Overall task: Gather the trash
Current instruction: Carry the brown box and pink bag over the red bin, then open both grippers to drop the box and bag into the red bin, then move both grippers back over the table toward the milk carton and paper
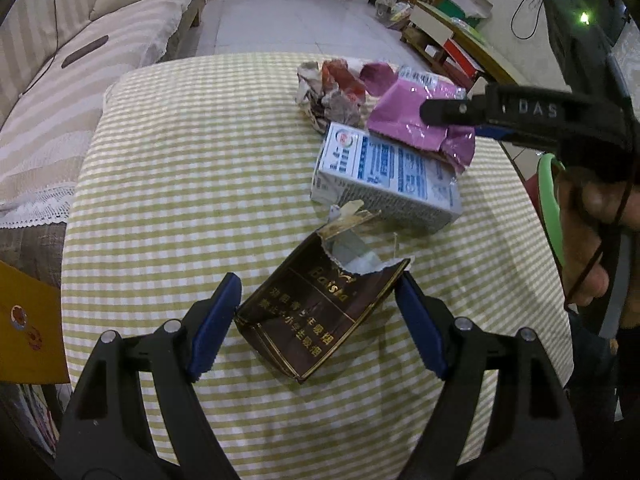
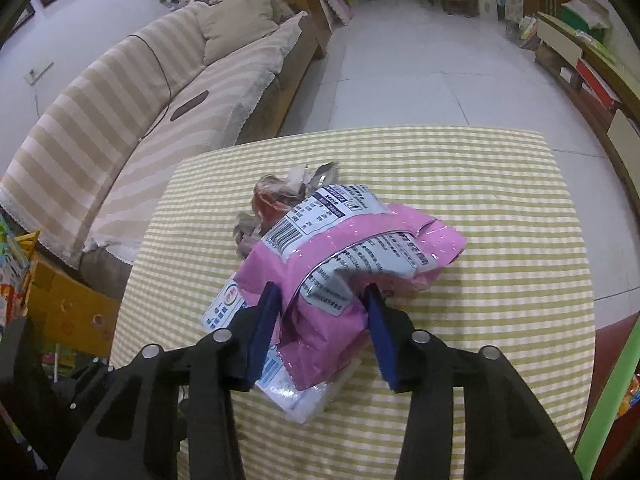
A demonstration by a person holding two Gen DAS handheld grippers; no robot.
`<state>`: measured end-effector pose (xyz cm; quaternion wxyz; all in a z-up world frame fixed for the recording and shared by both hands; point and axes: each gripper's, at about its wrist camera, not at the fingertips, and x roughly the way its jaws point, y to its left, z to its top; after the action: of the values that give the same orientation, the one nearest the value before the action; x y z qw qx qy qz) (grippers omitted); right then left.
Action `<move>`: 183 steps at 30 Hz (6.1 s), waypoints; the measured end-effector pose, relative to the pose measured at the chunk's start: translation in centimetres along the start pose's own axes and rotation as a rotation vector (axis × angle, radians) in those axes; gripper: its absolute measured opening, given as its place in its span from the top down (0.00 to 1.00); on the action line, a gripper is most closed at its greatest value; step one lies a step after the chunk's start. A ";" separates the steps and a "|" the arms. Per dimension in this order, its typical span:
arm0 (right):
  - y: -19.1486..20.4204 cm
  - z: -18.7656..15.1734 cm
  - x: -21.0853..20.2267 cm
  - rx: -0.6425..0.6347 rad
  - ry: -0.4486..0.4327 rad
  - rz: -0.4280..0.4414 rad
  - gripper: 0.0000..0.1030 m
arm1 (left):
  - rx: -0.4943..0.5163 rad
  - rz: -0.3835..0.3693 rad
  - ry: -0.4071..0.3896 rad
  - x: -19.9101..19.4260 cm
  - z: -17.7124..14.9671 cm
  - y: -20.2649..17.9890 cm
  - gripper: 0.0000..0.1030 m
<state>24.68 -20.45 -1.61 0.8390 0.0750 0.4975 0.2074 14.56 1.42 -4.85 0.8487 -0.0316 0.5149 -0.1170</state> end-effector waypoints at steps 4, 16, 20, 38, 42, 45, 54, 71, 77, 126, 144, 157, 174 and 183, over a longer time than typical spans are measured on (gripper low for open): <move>0.4 0.0 -1.9 -0.021 -0.035 -0.007 0.61 | -0.005 0.003 -0.015 -0.7 0.1 -0.2 0.25; 0.9 -1.0 -9.0 -0.046 -0.133 -0.022 0.61 | 0.025 0.006 -0.089 -4.7 0.5 -2.9 0.25; 0.8 -2.2 -11.4 -0.061 -0.163 -0.032 0.61 | 0.041 0.008 -0.110 -6.0 0.6 -4.0 0.25; -5.1 -5.5 -19.4 0.037 -0.272 -0.099 0.61 | 0.156 -0.023 -0.174 -8.2 2.8 -11.2 0.25; -7.5 -6.2 -21.2 0.071 -0.295 -0.136 0.61 | 0.204 -0.054 -0.179 -7.4 4.0 -14.4 0.25; -9.8 -7.1 -22.5 0.105 -0.309 -0.167 0.61 | 0.236 -0.079 -0.181 -6.9 4.7 -16.6 0.25; -16.4 -10.1 -26.1 0.213 -0.339 -0.250 0.61 | 0.336 -0.150 -0.177 -5.2 6.5 -23.8 0.25; -25.4 -14.3 -27.9 0.312 -0.322 -0.289 0.61 | 0.370 -0.344 -0.120 -1.8 8.8 -33.2 0.25; -26.8 -15.2 -27.1 0.297 -0.280 -0.276 0.61 | 0.313 -0.411 -0.093 -0.4 9.7 -35.0 0.26; -27.1 -13.8 -25.3 0.286 -0.251 -0.307 0.13 | 0.232 -0.429 -0.020 2.3 10.8 -34.4 0.05; -14.0 -11.1 -26.4 0.136 -0.309 -0.235 0.12 | 0.080 -0.291 -0.146 -8.8 6.7 -21.9 0.05; -1.1 -9.9 -24.7 -0.036 -0.286 -0.201 0.12 | -0.090 -0.143 -0.203 -14.4 2.2 -9.2 0.05; 7.3 -8.2 -18.0 -0.217 -0.210 -0.126 0.12 | -0.197 -0.045 -0.272 -17.7 1.7 0.1 0.05; 7.6 -7.1 -12.5 -0.280 -0.131 -0.103 0.12 | -0.206 -0.020 -0.240 -15.7 0.8 1.2 0.05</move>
<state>11.23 -19.49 7.46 0.8814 -0.0546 0.4111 0.2262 8.52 6.11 8.94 0.8952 -0.1374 0.4187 -0.0672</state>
